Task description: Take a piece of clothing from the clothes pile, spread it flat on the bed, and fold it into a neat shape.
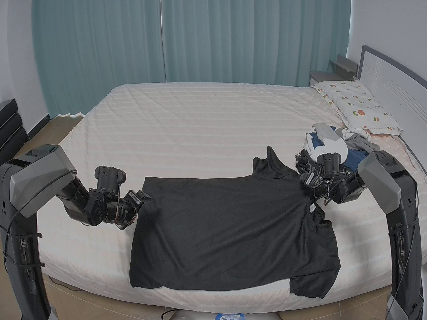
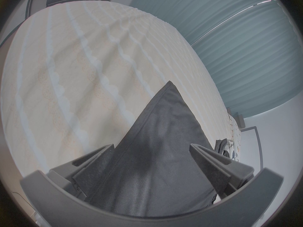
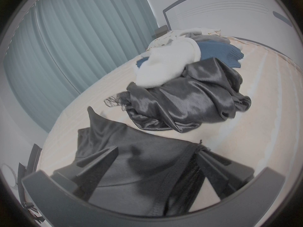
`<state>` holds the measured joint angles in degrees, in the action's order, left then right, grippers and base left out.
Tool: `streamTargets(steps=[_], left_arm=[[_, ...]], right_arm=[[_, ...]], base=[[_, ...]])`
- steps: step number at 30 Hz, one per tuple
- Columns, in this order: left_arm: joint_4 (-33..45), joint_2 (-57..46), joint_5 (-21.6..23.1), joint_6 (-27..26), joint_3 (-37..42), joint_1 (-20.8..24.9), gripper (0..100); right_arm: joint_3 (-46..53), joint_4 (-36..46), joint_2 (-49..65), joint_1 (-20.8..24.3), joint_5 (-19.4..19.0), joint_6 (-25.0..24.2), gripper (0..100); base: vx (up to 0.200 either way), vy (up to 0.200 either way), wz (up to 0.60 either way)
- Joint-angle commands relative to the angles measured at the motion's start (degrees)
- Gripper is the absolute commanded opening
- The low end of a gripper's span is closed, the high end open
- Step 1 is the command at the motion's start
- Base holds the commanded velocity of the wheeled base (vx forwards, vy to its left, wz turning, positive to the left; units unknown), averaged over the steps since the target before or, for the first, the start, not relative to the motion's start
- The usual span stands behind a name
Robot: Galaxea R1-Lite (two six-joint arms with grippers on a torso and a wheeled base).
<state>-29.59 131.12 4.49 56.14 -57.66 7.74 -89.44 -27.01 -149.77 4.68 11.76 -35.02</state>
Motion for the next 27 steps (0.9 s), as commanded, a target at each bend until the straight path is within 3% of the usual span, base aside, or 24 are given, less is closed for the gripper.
streamTargets(steps=[1,12,23,25,27], left_arm=[[0.0,0.1,0.0,0.0,0.0,0.0,100],[0.0,0.1,0.0,0.0,0.0,0.0,100],[0.0,0.1,0.0,0.0,0.0,0.0,100],[0.0,0.1,0.0,0.0,0.0,0.0,100],[0.0,0.1,0.0,0.0,0.0,0.0,100]], right_arm=[[0.4,0.1,4.2,-0.3,-0.8,0.0,100],[2.2,2.6,6.0,2.2,-1.6,0.6,100],[3.8,2.5,7.0,0.8,-1.7,2.0,100],[6.4,2.4,8.2,0.9,-2.7,3.0,100],[9.4,2.4,9.9,0.9,-6.1,3.2,100]], base=[[0.0,0.0,0.0],[0.0,0.0,0.0],[0.0,0.0,0.0],[0.0,0.0,0.0],[0.0,0.0,0.0]])
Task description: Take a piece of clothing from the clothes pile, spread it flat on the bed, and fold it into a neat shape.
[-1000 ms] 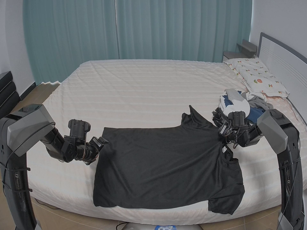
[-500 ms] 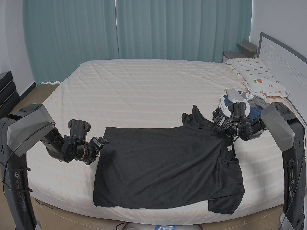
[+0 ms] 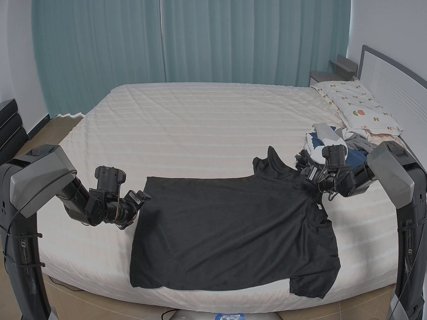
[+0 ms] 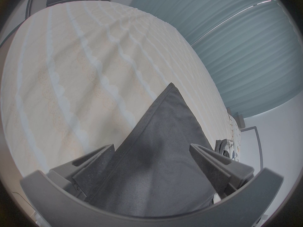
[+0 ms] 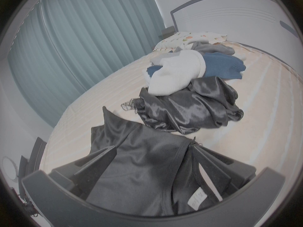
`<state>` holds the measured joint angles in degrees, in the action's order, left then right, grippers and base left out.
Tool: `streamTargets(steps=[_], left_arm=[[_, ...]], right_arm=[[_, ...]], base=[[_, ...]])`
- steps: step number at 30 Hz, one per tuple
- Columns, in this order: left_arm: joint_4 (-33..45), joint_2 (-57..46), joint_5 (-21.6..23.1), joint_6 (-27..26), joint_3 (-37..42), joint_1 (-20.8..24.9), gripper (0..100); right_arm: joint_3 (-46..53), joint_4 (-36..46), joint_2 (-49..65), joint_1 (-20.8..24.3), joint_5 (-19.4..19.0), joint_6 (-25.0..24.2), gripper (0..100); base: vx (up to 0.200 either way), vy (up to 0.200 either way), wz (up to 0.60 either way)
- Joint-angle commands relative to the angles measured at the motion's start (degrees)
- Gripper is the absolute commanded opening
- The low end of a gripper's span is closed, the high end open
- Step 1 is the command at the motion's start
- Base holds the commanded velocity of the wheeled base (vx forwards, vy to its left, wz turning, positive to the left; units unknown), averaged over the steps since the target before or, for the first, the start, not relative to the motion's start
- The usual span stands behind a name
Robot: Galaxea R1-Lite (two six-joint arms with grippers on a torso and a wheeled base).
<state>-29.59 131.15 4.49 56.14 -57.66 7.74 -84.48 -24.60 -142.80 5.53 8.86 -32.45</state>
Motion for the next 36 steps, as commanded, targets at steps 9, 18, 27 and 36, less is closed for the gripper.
streamTargets(steps=[9,18,27,36], left_arm=[[0.0,0.0,0.1,0.0,0.0,0.0,100],[0.1,0.0,0.1,0.1,0.0,0.0,100],[0.0,0.0,0.1,0.1,0.0,0.0,100],[0.1,0.0,0.0,0.1,0.0,0.0,100]], right_arm=[[17.0,-11.3,8.4,-2.5,-10.4,6.6,100],[28.5,-20.0,12.8,-3.5,-12.7,6.9,100],[28.8,-19.9,12.7,-2.3,-12.7,4.5,100],[26.5,-19.6,10.5,-0.1,-12.6,1.4,100]], base=[[0.0,0.0,0.0],[0.0,0.0,0.0],[0.0,0.0,0.0],[0.0,0.0,0.0]])
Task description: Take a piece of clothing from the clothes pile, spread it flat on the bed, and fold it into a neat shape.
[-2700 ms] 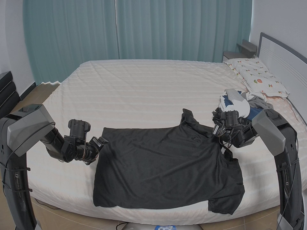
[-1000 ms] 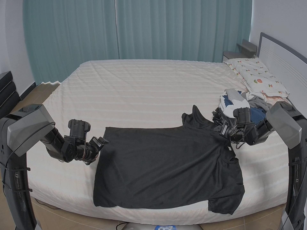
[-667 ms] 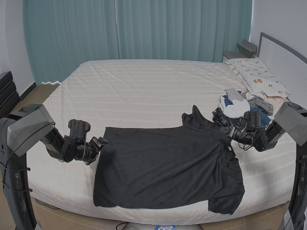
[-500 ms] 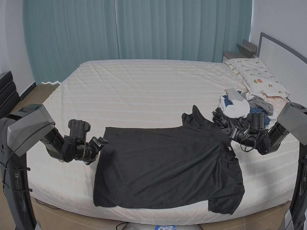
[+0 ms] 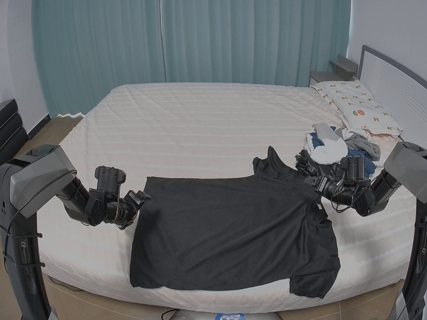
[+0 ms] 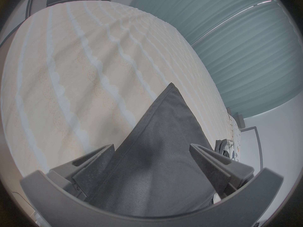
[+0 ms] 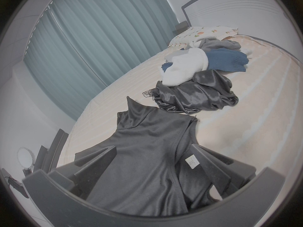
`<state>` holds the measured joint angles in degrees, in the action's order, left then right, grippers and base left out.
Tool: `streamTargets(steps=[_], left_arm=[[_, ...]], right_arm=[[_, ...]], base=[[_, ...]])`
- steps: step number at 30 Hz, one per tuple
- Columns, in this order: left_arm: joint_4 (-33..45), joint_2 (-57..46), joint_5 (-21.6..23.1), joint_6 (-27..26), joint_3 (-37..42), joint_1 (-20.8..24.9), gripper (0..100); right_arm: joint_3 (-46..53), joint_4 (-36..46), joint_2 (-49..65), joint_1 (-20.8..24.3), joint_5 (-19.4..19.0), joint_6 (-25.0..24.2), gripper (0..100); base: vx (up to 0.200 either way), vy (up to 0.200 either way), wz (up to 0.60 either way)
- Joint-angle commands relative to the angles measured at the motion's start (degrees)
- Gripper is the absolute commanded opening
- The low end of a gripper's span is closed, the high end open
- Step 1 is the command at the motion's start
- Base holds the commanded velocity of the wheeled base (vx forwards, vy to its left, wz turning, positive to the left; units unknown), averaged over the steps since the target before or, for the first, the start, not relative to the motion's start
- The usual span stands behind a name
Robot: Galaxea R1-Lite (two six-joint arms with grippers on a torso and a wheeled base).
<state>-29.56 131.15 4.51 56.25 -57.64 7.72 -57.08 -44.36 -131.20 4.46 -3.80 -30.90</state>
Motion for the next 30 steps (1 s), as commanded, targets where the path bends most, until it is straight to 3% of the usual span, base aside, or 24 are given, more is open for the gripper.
streamTargets(steps=[1,6,9,21,30], left_arm=[[0.0,0.0,0.0,0.0,0.0,0.0,100],[-0.1,-0.1,0.1,-0.1,0.3,0.0,100],[-0.1,-0.2,0.1,0.1,0.3,0.0,100],[-3.0,0.1,0.0,-0.1,1.8,0.0,100],[-4.5,0.1,0.1,-0.1,2.8,0.0,100]], right_arm=[[-0.9,0.2,-1.1,1.0,0.0,-0.1,100],[-6.4,2.3,-2.0,3.8,0.2,0.1,100],[-13.7,8.2,-4.8,4.9,0.4,0.7,100],[-39.4,22.7,-19.4,4.3,0.6,4.5,100],[-50.4,24.2,-26.5,3.1,0.6,4.6,100]], base=[[0.0,0.0,0.0],[0.04,0.0,0.0],[0.133,0.0,0.0],[0.0,0.0,0.0],[0.0,0.0,0.0]])
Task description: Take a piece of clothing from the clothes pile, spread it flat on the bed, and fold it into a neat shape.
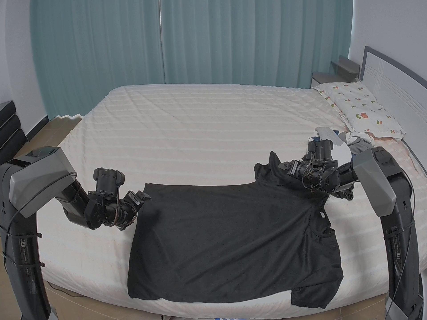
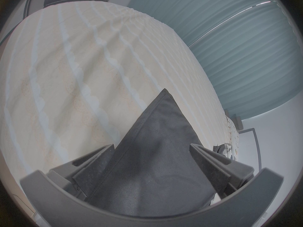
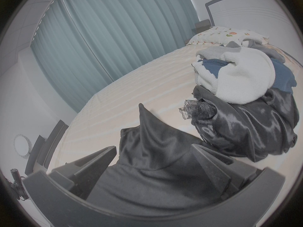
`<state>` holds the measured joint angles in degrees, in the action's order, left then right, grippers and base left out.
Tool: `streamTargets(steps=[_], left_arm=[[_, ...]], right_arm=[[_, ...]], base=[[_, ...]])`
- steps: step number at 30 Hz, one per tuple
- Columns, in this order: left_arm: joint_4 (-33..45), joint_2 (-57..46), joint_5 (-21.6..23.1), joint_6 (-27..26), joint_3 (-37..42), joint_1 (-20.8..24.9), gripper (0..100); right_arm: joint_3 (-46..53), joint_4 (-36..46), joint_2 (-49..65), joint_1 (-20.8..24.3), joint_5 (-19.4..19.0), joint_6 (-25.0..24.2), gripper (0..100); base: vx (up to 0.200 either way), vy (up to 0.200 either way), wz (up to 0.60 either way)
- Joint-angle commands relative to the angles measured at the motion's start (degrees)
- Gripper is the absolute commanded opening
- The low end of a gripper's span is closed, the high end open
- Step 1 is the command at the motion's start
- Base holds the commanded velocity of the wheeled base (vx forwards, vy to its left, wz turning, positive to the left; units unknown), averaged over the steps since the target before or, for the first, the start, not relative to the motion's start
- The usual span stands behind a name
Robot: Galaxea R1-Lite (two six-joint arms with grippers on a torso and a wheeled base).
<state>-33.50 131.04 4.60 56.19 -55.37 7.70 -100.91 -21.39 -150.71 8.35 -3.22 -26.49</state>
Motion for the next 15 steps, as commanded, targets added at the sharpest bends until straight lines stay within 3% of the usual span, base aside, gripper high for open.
streamTargets(steps=[1,15], left_arm=[[-0.6,0.2,0.0,0.0,0.6,0.0,100],[-0.6,0.1,0.0,0.0,0.6,0.0,100]], right_arm=[[-7.5,1.6,-7.6,-1.0,0.0,0.2,100],[-13.7,4.3,-12.1,-1.8,0.5,0.3,100]], base=[[0.0,0.0,0.0],[0.0,0.0,0.0]])
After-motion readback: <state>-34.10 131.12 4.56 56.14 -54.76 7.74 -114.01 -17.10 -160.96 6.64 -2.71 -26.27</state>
